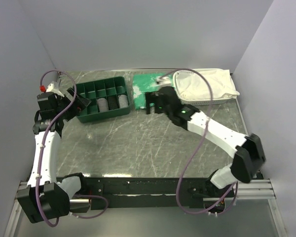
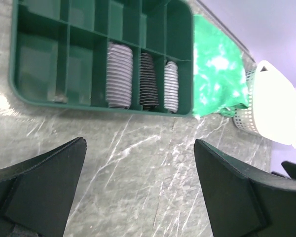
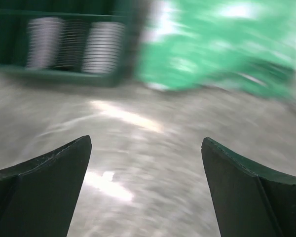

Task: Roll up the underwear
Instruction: Reset both arms

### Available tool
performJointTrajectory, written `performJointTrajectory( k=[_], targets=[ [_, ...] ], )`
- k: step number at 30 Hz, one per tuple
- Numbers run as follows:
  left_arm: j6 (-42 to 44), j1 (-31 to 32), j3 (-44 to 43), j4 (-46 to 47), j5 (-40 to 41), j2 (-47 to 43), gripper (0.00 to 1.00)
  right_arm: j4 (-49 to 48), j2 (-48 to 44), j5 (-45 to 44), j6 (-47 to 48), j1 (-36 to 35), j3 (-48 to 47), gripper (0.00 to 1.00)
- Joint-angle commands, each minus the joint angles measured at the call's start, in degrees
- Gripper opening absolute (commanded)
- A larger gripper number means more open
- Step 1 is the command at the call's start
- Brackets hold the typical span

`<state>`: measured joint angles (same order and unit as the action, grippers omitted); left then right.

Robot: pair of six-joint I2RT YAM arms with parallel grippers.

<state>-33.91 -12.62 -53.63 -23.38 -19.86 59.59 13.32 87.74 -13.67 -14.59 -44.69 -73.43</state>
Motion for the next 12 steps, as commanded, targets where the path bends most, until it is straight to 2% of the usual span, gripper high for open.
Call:
performJointTrajectory(
  k=[1,4,5,7,8,12],
  targets=[
    [-0.6,1.7,-1.9,5.4,-1.2,-1.0,0.96,1.5,-10.2,-9.2,-5.8,7.4,10.2,1.0],
    [-0.9,6.3,-1.0,7.5,2.4,-1.8,0.96,1.8,-16.6,-6.2,-10.1,14.3,17.8,1.0],
    [-0.8,8.3,-1.3,7.3,7.8,-1.7,0.96,1.0,-18.2,-3.4,-11.1,19.9,21.7,1.0],
    [-0.7,15.1,-1.6,7.6,12.7,-1.3,0.96,0.1,-21.6,-2.9,-12.9,24.5,26.6,1.0],
    [-0.9,16.9,-1.3,8.3,14.0,-0.9,0.96,-0.7,-22.3,-4.1,-13.1,26.7,28.0,1.0],
    [-2.0,24.6,1.6,11.0,22.6,-0.3,0.97,-3.6,-24.2,-15.5,-12.6,27.4,32.4,1.0]
  ],
)
